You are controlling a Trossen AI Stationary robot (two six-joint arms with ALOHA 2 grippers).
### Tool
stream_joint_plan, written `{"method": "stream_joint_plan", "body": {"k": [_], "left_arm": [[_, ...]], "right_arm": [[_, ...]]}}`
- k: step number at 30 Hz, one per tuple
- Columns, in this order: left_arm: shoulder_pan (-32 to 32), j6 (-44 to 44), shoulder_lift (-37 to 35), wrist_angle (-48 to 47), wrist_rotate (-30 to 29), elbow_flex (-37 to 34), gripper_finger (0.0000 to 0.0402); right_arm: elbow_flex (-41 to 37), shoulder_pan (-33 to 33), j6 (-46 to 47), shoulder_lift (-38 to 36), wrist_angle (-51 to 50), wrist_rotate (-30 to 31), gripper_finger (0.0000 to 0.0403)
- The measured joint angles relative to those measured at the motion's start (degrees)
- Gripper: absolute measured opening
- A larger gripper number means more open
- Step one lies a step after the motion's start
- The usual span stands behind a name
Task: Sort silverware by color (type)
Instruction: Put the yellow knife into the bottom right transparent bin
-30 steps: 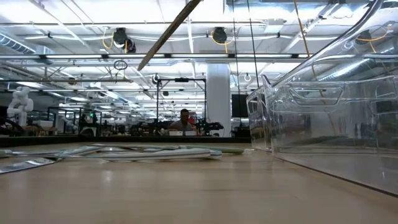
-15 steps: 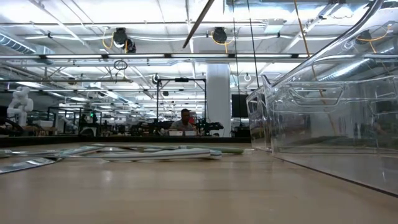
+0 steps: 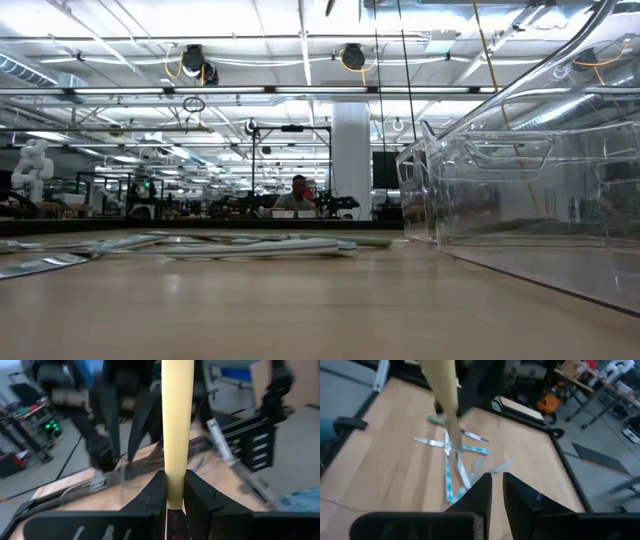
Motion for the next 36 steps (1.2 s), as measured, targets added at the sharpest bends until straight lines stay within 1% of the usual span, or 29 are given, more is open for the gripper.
{"method": "stream_joint_plan", "body": {"k": [5, 7, 8, 10, 13, 16, 21, 23, 26, 32, 36], "left_arm": [[-1.1, 0.7, 0.0, 2.0, 0.1, 0.0, 0.0045], [-1.2, 0.6, 0.1, 4.0, 0.1, 0.0, 0.0045], [-1.2, 0.6, 0.3, 5.2, 0.1, 0.0, 0.0045], [-1.1, 0.9, 0.5, 6.3, 0.1, 0.0, 0.0045], [-0.9, 0.7, 0.6, 8.0, -0.1, 0.0, 0.0045], [-0.5, -0.3, 0.6, 9.1, -0.3, 0.0, 0.0045], [-0.1, -0.9, 2.4, 12.1, -0.3, 0.0, 0.0045], [0.1, -0.9, 3.5, 14.0, -0.2, 0.0, 0.0045], [0.5, -0.7, 4.1, 15.4, -0.2, 0.0, 0.0045], [0.8, -1.0, 4.0, 15.5, -0.2, 0.0, 0.0045], [1.1, -1.9, 4.4, 15.7, -0.2, 0.0, 0.0045]], "right_arm": [[-12.4, 0.8, -6.7, -3.0, 24.5, 0.0, 0.0043], [-16.8, 1.3, -11.0, -3.3, 35.7, -0.4, 0.0043], [-18.8, 1.5, -14.2, -3.3, 41.7, -1.7, 0.0043], [-21.4, 1.7, -19.9, -3.1, 52.9, -3.4, 0.0044], [-23.1, 1.6, -24.3, -3.4, 65.0, -6.6, 0.0044], [-23.3, 1.6, -25.8, -3.3, 69.0, -9.1, 0.0044], [-23.4, 1.6, -26.4, -2.5, 70.4, -8.9, 0.0045], [-23.4, 1.5, -26.6, -2.2, 71.5, -8.4, 0.0054], [-23.4, 1.6, -28.1, -1.9, 73.3, -5.9, 0.0079], [-23.4, 1.6, -28.3, -1.8, 73.9, -5.8, 0.0154], [-23.4, 1.7, -28.8, -1.8, 77.0, -5.8, 0.0200]]}}
